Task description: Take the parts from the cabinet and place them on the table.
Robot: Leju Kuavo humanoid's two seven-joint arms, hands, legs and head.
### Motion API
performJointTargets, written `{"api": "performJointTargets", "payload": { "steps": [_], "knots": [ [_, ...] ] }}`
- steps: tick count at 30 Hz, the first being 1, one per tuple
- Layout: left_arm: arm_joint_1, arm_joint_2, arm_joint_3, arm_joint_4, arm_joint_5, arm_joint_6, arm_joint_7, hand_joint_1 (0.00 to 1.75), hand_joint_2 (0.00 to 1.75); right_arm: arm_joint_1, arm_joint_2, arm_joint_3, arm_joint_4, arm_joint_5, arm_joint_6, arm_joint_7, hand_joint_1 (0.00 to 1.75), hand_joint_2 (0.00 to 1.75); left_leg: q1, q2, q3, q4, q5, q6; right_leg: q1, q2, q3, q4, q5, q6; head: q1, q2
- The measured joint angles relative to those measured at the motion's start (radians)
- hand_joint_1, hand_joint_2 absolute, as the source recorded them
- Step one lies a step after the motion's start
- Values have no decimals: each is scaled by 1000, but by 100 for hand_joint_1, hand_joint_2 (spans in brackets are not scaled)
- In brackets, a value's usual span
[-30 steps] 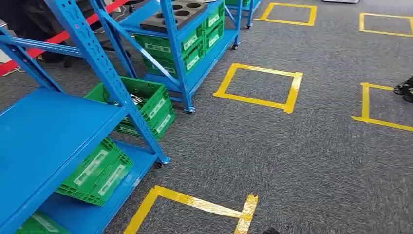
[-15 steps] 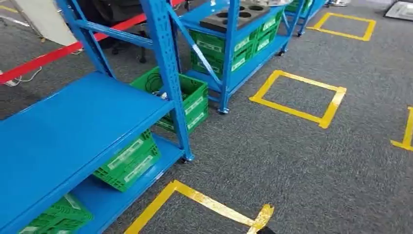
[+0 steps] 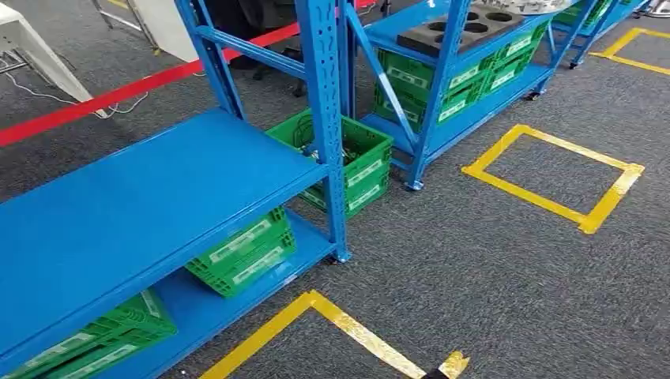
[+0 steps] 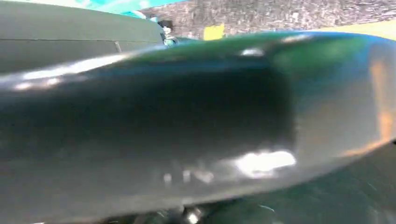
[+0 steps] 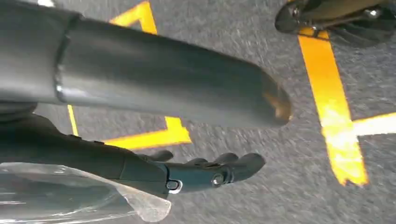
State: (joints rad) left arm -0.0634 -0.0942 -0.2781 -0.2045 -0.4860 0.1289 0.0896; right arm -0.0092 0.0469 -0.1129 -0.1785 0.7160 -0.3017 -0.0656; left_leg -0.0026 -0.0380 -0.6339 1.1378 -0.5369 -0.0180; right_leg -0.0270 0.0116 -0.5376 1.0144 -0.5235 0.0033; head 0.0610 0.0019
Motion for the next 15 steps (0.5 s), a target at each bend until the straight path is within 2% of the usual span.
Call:
{"api": "performJointTargets", "payload": {
  "steps": [1,2,3,4,5,6,7,8,9,10,12,13,14,15],
  "knots": [
    [-2,0,0,0,0,0,0,0,0,2,0,0,0,0,0,0,0,0,3,19,-42,86,-38,-4,3,-18,2,0,-3,-4,0,0],
    [-2,0,0,0,0,0,0,0,0,3,0,0,0,0,1,0,0,0,5,26,-78,159,-64,-6,5,-35,3,0,-5,-5,0,0],
    [0,0,0,0,0,0,0,0,0,5,0,0,0,0,1,0,0,0,7,28,-100,200,-67,-8,5,-51,5,0,-8,-5,0,0],
    [2,0,0,0,0,0,0,0,0,5,0,0,0,0,3,0,0,0,8,29,-93,186,-46,-9,6,-64,9,0,-11,-5,0,0],
    [3,1,0,0,0,0,0,0,0,3,0,0,0,0,3,0,0,0,8,33,-65,129,-5,-7,6,-77,13,0,-14,-3,0,0],
    [3,2,0,0,0,0,0,0,0,2,0,0,0,0,4,0,0,0,7,42,-22,44,41,-3,6,-89,20,0,-18,-2,0,0],
    [3,2,0,0,0,0,0,0,0,1,0,0,0,0,4,0,0,0,3,70,27,-52,84,5,7,-100,27,0,-23,2,0,0],
    [1,3,0,0,-3,0,0,0,0,0,0,0,0,0,6,0,0,0,-7,118,53,-98,74,13,8,-109,28,-1,-27,8,0,0],
    [-4,2,0,0,-5,0,0,0,0,1,0,0,0,-1,7,-1,0,0,-16,124,57,-111,68,25,13,-121,28,1,-34,17,-1,0],
    [-5,2,0,0,-6,0,0,0,0,-2,0,0,0,-1,7,-1,0,0,-16,112,53,-109,68,29,14,-133,29,-2,-35,20,3,0],
    [1,3,0,0,-6,0,0,0,0,-7,1,0,0,-1,8,-2,0,0,-18,89,50,-114,69,40,15,-157,51,-12,-35,29,0,0],
    [3,3,0,0,-6,0,1,0,0,-9,1,0,-2,0,8,-2,0,0,-5,75,61,-129,79,50,10,-143,45,-11,-43,36,1,0],
    [3,3,0,0,-7,-1,3,0,0,-10,1,0,-2,1,7,-2,0,0,-4,67,62,-133,81,55,7,-74,36,13,-60,39,7,-1],
    [-1,3,0,0,-7,-2,3,0,0,-8,1,0,-2,1,7,-3,0,0,-2,54,60,-133,83,59,7,-35,5,78,-95,40,8,0]
  ]
}}
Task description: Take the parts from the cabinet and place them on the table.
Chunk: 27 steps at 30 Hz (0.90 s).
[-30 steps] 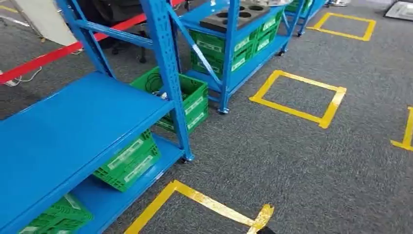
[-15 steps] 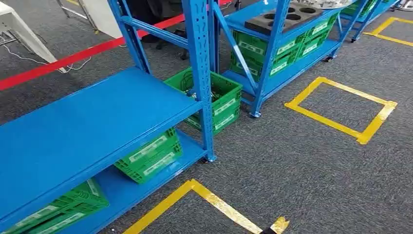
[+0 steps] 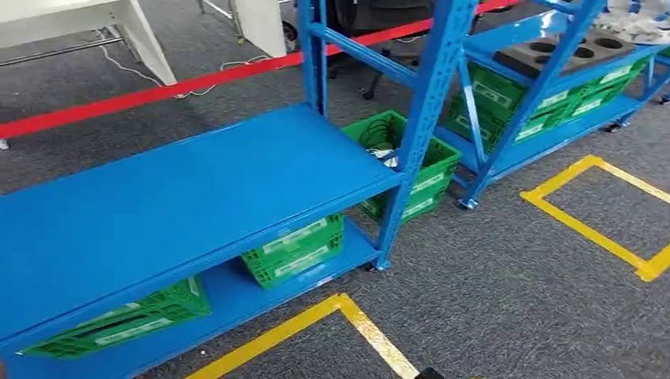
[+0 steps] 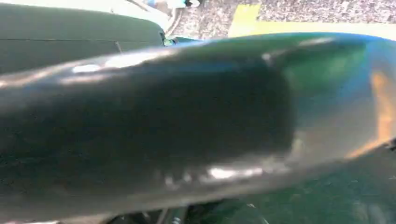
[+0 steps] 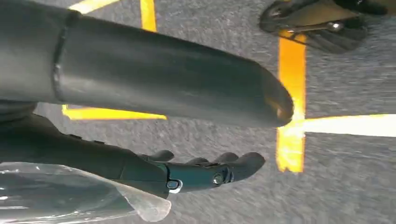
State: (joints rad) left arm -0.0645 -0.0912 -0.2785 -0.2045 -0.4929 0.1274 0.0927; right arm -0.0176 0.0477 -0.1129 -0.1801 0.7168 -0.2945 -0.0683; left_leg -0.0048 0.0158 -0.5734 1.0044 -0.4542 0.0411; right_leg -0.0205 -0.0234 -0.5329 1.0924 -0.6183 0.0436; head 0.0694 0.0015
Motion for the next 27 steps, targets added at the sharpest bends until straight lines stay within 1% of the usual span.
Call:
{"api": "performJointTargets", "payload": {
  "steps": [1,2,3,4,5,6,7,8,9,10,11,12,13,14,15,16,17,18,19,20,21,22,23,24,25,26,27],
  "knots": [
    [-4,-1,0,0,0,-2,0,0,0,1,0,0,0,0,0,0,0,0,0,-14,0,0,-1,2,0,15,-44,88,-37,3,2,0],
    [-5,-3,0,0,0,-2,0,0,0,3,0,0,0,0,0,0,0,0,0,-28,0,0,-2,3,0,20,-89,169,-65,5,3,0],
    [-5,-3,-1,0,-1,-2,0,0,0,5,0,0,0,0,0,1,0,0,0,-42,1,0,-3,4,0,21,-124,222,-72,7,3,0],
    [-4,-3,-1,0,-2,-2,0,0,0,8,0,1,0,0,0,2,0,0,0,-59,2,1,-3,4,-1,21,-139,226,-52,8,2,0],
    [-3,-3,-1,0,-4,-3,0,0,0,9,0,1,0,0,0,2,0,0,2,-75,4,1,-4,2,-1,22,-128,182,-9,9,3,0],
    [-3,-3,-1,0,-6,-5,0,0,0,8,0,1,0,0,-1,3,0,0,4,-91,6,4,-6,-2,-3,27,-99,100,47,10,3,0],
    [-4,-3,-1,0,-8,-5,0,0,0,7,0,1,0,0,-1,3,0,0,7,-106,7,9,-10,-7,-8,51,-60,6,101,12,3,0],
    [-4,-3,-1,0,-9,-5,0,0,0,7,0,1,0,0,-1,3,0,0,9,-117,5,14,-15,-15,-14,100,-38,-46,108,13,6,0],
    [-8,-2,-1,0,-9,-5,0,0,0,8,0,1,1,0,0,2,0,0,4,-131,-3,27,-20,-23,-16,119,-24,-71,95,8,7,0],
    [-9,-2,-1,0,-9,-5,2,0,0,6,0,1,1,0,0,2,0,0,5,-139,-6,24,-16,-27,-13,110,-21,-62,96,1,6,0],
    [-7,-2,-1,0,-9,-5,2,0,0,1,0,1,1,0,0,2,0,0,10,-149,-8,21,-12,-35,-8,99,-20,-60,96,-7,6,0],
    [-5,-1,-1,0,-9,-5,3,0,0,2,0,1,1,0,1,2,0,0,12,-162,-8,18,-9,-40,-6,86,-18,-61,97,-14,6,0],
    [-4,3,-1,0,-9,-5,3,0,0,2,4,1,0,0,1,2,0,0,12,-171,-10,20,-13,-44,-15,70,-14,-69,100,-24,7,0],
    [-4,2,-1,0,-9,-5,3,0,0,2,2,1,0,0,-1,2,0,0,6,-113,-17,42,-29,-49,-13,58,-9,-71,100,-33,-1,0],
    [-7,2,-2,0,-9,-5,3,0,0,2,2,1,0,0,-1,2,0,0,7,-70,-43,95,-59,-54,-11,44,-8,-71,97,-39,-9,0],
    [-12,2,-1,0,-9,-5,3,0,0,4,2,1,0,0,0,2,0,0,8,-43,-82,176,-97,-58,-7,26,-6,-71,95,-42,-9,0],
    [-13,2,-2,0,-9,-5,3,0,0,6,2,1,1,0,0,2,0,0,10,-31,-122,257,-130,-60,-5,9,-5,-71,92,-45,-9,0],
    [-13,2,-2,0,-9,-5,3,0,0,7,2,1,1,-2,0,2,0,0,10,-27,-153,319,-149,-62,-4,-6,-4,-71,90,-46,-9,0],
    [-10,2,-2,0,-10,-5,3,0,0,7,2,1,1,-2,0,2,0,0,11,-25,-164,336,-142,-62,-3,-20,-2,-71,88,-46,-9,0],
    [-6,2,-2,0,-10,-5,3,0,0,6,2,1,1,-3,0,1,0,0,11,-23,-148,303,-109,-60,-2,-34,2,-71,85,-46,-10,0],
    [-5,2,-2,0,-9,-5,3,0,0,5,2,1,0,-3,0,0,0,0,11,-19,-118,240,-69,-55,-1,-44,6,-71,82,-45,-10,0],
    [-4,3,-2,0,-9,-3,3,0,0,4,2,1,0,-3,0,-2,0,0,7,-5,-67,141,-19,-46,0,-58,14,-71,77,-44,-9,0],
    [-5,4,-2,0,-9,-1,3,0,0,4,2,1,0,-4,0,-3,0,0,-2,41,-26,57,10,-32,1,-69,20,-72,73,-39,-9,0],
    [-8,4,-2,0,-9,0,2,0,0,6,2,1,0,-6,-1,-3,0,0,-16,82,-15,36,-11,-24,8,-80,15,-71,66,-31,-9,0],
    [-10,3,-2,0,-9,1,0,0,0,6,2,1,0,-6,-1,-3,0,0,-15,73,-12,28,-14,-20,9,-87,16,-70,62,-25,-10,0],
    [-7,3,-2,0,-9,2,0,0,0,5,2,1,0,-8,-1,-3,0,0,-17,62,-15,27,-14,-19,9,-103,21,-73,60,-21,-6,0],
    [-3,3,-2,0,-8,2,0,0,0,3,2,1,0,-12,-1,-5,0,0,-17,51,-15,27,-16,-16,8,-113,25,-80,61,-18,-8,0]
  ]
}}
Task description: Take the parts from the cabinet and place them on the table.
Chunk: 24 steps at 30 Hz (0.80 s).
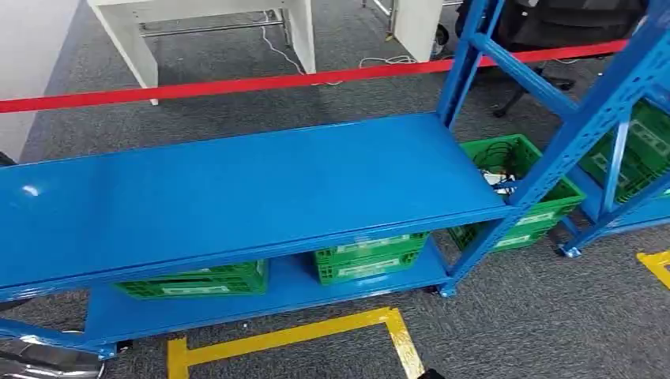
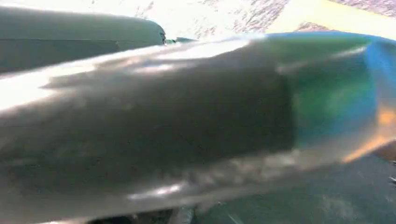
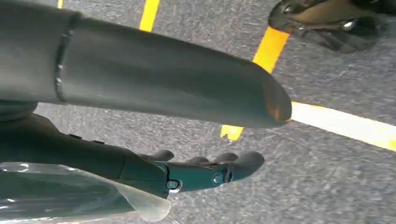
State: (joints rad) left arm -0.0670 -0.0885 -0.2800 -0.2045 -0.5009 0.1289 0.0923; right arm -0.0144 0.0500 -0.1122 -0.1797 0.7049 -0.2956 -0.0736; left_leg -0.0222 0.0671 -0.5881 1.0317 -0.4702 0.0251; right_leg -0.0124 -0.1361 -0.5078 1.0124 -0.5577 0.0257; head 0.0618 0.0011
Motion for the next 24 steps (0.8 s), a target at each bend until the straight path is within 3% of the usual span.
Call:
{"api": "performJointTargets", "payload": {
  "steps": [1,2,3,4,6,7,8,9,11,12,13,14,15,16,21,24],
  "knots": [
    [4,1,0,0,1,1,0,0,0,-3,0,0,0,-6,0,-1,0,0,3,-11,5,-10,4,6,2,-11,18,-3,-2,6,-1,0],
    [9,-1,0,0,2,3,0,0,0,-4,0,0,0,-10,0,-1,0,0,11,-17,13,-22,10,11,-4,23,12,6,-14,11,1,0],
    [8,0,0,0,2,4,-1,0,0,-1,0,-1,0,-14,1,-2,0,0,14,-24,14,-25,12,18,-4,84,-10,49,-44,12,5,0],
    [4,-1,0,0,4,4,-1,0,0,0,0,-2,0,-18,2,-2,0,0,15,-33,12,-25,11,21,-4,116,-49,125,-82,14,10,0],
    [2,-4,0,0,8,2,-1,0,0,3,0,-3,0,-22,8,-2,0,0,15,-48,13,-24,9,25,-5,134,-138,280,-140,18,13,0],
    [2,-4,0,0,8,-1,-1,0,0,6,0,-3,0,-22,10,-1,0,0,15,-55,15,-24,7,24,-5,134,-164,312,-136,20,14,0],
    [4,-3,0,0,8,-2,-1,0,0,9,0,-4,0,-23,10,-1,0,0,16,-62,18,-23,6,22,-6,134,-167,294,-104,21,13,0],
    [4,-3,0,0,8,-2,-1,0,0,11,0,-4,0,-23,10,-1,0,0,18,-69,22,-22,2,19,-8,134,-145,227,-49,21,14,0],
    [3,-4,0,0,8,-2,-1,0,0,10,-1,-4,0,-23,10,-1,0,0,22,-76,29,-14,-9,6,-13,134,-73,47,54,25,15,0],
    [3,-2,0,0,8,-2,-1,0,0,9,0,-4,1,-23,12,-1,0,0,14,-78,23,-9,-14,-3,-11,141,-64,31,38,26,19,0],
    [2,-2,0,0,8,-2,-1,0,0,8,1,-4,0,-23,12,-1,0,0,13,-81,22,1,-17,-6,-12,143,-56,23,45,11,17,0],
    [2,-1,0,0,8,-2,-1,0,0,7,2,-4,1,-22,16,-1,0,0,11,-80,22,1,-19,-4,-16,142,-58,20,50,10,13,0],
    [3,2,0,0,8,-2,-1,0,0,7,2,-4,1,-22,19,-1,0,0,10,-81,22,-1,-11,16,-14,142,-57,20,51,10,12,0],
    [3,3,0,0,8,-1,-1,0,0,9,2,-4,1,-23,24,0,0,0,9,-81,24,-4,-12,24,-13,142,-57,20,51,10,12,0],
    [2,4,0,0,8,0,0,0,0,4,2,-5,1,-26,37,2,0,0,11,-80,32,-14,-11,24,-9,142,-53,20,44,-2,12,0],
    [3,4,0,0,6,0,0,0,0,3,2,-5,1,-29,44,3,0,0,11,-81,35,-17,-11,19,-7,142,-51,20,42,-6,12,0]
  ]
}}
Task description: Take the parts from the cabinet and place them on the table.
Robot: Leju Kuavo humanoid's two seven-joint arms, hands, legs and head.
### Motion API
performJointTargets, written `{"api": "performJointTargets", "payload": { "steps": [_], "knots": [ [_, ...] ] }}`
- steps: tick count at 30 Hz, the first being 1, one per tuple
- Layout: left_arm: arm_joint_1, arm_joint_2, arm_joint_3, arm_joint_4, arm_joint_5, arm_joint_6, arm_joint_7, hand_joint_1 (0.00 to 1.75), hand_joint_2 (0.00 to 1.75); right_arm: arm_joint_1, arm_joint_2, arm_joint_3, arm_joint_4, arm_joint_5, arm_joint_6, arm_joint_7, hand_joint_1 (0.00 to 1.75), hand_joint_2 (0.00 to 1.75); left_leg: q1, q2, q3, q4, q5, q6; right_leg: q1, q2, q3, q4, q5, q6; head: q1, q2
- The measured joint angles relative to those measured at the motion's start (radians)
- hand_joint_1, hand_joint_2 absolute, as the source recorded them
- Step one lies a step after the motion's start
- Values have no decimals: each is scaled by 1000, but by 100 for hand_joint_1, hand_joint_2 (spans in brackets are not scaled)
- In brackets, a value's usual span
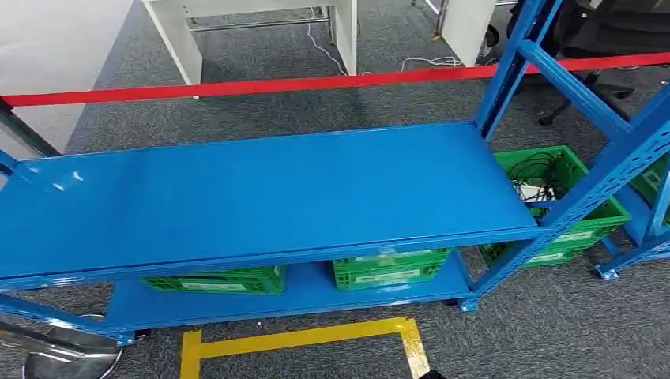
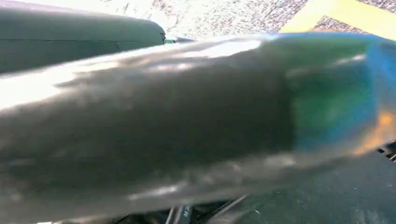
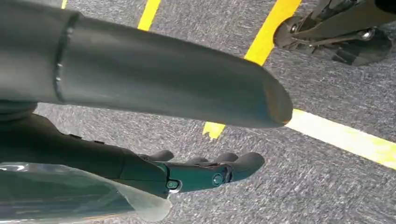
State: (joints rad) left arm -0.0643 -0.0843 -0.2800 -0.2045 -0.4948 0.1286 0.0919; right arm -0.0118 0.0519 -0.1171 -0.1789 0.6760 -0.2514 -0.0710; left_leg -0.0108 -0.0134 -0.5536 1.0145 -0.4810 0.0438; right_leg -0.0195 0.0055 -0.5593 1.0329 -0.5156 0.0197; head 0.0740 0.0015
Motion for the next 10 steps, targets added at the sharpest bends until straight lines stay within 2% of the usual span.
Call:
{"api": "performJointTargets", "payload": {
  "steps": [1,3,4,10],
  "knots": [
    [0,0,0,0,-2,0,0,0,0,0,0,-1,0,-4,1,3,0,0,1,0,0,-1,0,-6,1,0,0,0,-1,-1,0,0],
    [0,0,0,0,-8,0,0,0,0,0,0,-2,0,-11,3,9,0,0,3,0,1,-3,-2,-29,1,0,0,1,-1,-2,0,0],
    [1,-2,0,0,-8,0,0,0,0,0,0,-3,0,-13,3,13,0,0,4,0,1,-3,-1,-33,2,0,0,1,-1,-2,0,0],
    [2,-3,-1,0,-12,6,-9,0,0,0,0,-17,0,-29,7,32,0,0,3,0,1,-2,-3,-35,0,0,3,-2,-1,-2,1,0]
  ]
}}
